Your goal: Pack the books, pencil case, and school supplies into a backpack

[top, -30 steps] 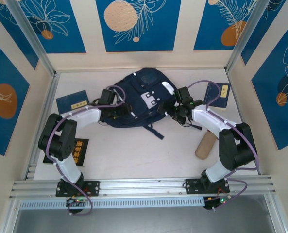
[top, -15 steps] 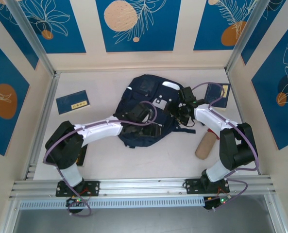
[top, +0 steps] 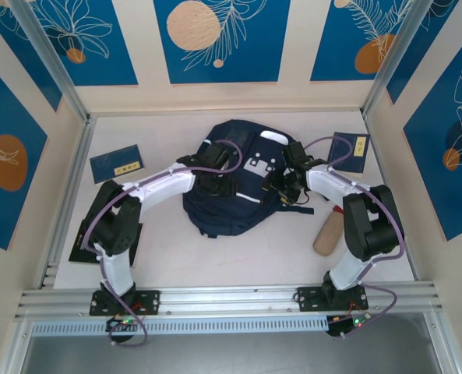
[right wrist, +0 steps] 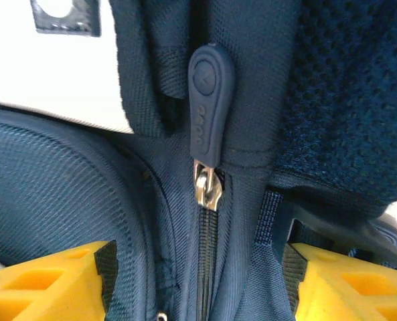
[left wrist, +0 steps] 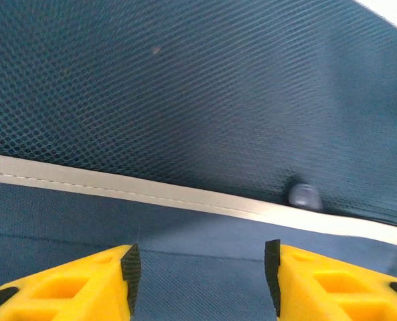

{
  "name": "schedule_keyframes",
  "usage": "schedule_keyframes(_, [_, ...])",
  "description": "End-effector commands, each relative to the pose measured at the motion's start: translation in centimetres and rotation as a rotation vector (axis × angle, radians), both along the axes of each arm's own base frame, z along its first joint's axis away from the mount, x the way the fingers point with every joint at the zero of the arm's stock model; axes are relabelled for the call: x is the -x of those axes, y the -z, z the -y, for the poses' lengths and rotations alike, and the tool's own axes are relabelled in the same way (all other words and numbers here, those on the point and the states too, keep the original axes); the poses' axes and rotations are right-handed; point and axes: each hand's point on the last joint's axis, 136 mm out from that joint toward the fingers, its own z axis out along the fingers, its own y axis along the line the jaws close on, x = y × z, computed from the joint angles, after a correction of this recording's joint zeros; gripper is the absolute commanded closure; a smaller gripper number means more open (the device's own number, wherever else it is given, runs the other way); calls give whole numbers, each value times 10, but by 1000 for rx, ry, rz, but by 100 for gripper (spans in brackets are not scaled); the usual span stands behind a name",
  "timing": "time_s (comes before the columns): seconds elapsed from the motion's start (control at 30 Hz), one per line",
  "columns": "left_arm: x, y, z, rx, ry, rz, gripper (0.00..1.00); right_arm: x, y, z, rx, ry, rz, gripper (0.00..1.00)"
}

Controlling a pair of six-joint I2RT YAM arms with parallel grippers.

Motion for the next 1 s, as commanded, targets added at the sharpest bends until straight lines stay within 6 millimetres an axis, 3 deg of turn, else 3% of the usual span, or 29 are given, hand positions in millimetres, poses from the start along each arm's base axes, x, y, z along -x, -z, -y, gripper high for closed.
schedule_keyframes(0.0, [7,19,-18,-69,-46,-50,46,-3,0,-17,-50,-44,-17,32])
schedule_keyframes(0.13, [17,41,-50,-134,-111,-97,48,-2,10,-39,-90,-102,-44,32])
schedule_keyframes(0.27, [32,50,-82,-203,-152,-108,47,1,14,-70,-164,-152,-76,34])
schedule_keyframes(0.37, [35,44,-101,-229,-167,-103,44,3,5,-97,-241,-191,-95,36])
schedule_keyframes(0.43, [32,30,-106,-250,-153,-72,41,2,-4,-103,-241,-198,-89,35])
schedule_keyframes(0.53, [26,4,-103,-247,-119,-26,35,-3,-25,-95,-231,-184,-39,33])
schedule_keyframes(0.7, [23,-38,-81,-259,-28,44,27,-4,-55,-55,-207,-111,32,23])
schedule_keyframes(0.87, [20,-53,-48,-331,76,99,27,4,-57,-8,-201,-8,66,16])
schedule_keyframes(0.97, [17,-47,-27,-379,125,106,30,10,-52,14,-203,44,57,16])
